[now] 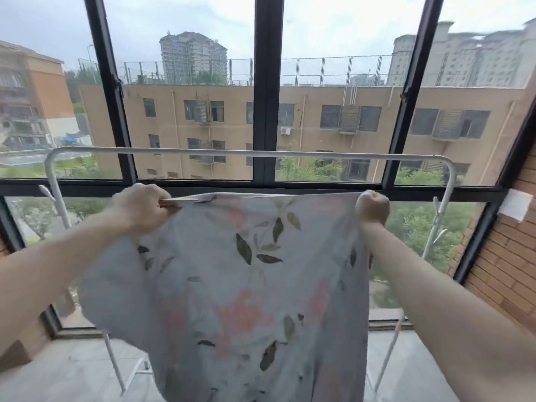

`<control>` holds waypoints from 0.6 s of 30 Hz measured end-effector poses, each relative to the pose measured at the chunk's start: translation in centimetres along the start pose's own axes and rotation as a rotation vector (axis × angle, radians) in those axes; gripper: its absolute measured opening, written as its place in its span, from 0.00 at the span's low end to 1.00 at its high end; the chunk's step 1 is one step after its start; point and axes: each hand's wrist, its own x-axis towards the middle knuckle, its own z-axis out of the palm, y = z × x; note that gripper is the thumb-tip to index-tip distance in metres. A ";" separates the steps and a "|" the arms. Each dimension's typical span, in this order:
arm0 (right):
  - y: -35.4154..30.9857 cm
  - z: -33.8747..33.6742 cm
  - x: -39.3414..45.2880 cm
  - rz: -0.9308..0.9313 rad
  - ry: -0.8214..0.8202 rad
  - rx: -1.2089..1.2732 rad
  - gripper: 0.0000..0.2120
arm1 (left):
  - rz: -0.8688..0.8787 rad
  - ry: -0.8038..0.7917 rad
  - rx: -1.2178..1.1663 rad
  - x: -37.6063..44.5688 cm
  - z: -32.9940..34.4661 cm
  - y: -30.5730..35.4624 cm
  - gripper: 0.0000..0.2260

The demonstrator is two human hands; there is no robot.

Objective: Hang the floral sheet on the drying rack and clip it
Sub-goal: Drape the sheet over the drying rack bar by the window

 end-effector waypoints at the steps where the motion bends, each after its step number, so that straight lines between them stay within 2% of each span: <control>1: -4.0 -0.1 0.9 -0.163 0.070 0.128 0.11 | 0.001 -0.021 -0.012 0.0 0.0 -0.4 0.23; 2: -7.6 -0.1 1.1 -0.373 0.096 0.177 0.12 | -0.004 -0.032 -0.034 0.0 0.0 -0.6 0.25; 4: -12.7 0.3 0.5 -0.762 -0.009 0.024 0.14 | -0.034 -0.020 -0.075 0.0 -0.5 -1.0 0.24; 6: -13.8 0.6 1.0 -0.935 -0.133 -0.227 0.13 | -0.055 -0.006 -0.111 0.2 -1.4 -1.7 0.22; 9: -12.7 0.5 2.1 -0.916 -0.096 -0.265 0.16 | -0.044 0.030 -0.142 0.2 -2.8 -3.4 0.22; 11: -11.3 1.1 0.4 -1.125 -0.249 -0.427 0.15 | -0.075 0.058 -0.131 0.0 -3.7 -4.5 0.24; 12: -10.4 1.4 0.0 -1.161 -0.335 -0.486 0.14 | -0.101 0.062 -0.112 -0.1 -4.1 -4.9 0.27; 13: -9.4 1.5 -0.2 -1.111 -0.378 -0.472 0.13 | -0.120 0.060 -0.092 0.0 -4.3 -5.4 0.28; 15: -7.4 1.6 0.0 -0.973 -0.342 -0.382 0.12 | -0.146 0.048 -0.061 0.0 -4.5 -6.1 0.26; 18: -5.6 1.5 -1.4 -0.853 -0.349 -0.297 0.12 | -0.141 -0.033 0.008 -0.8 -3.6 -5.8 0.15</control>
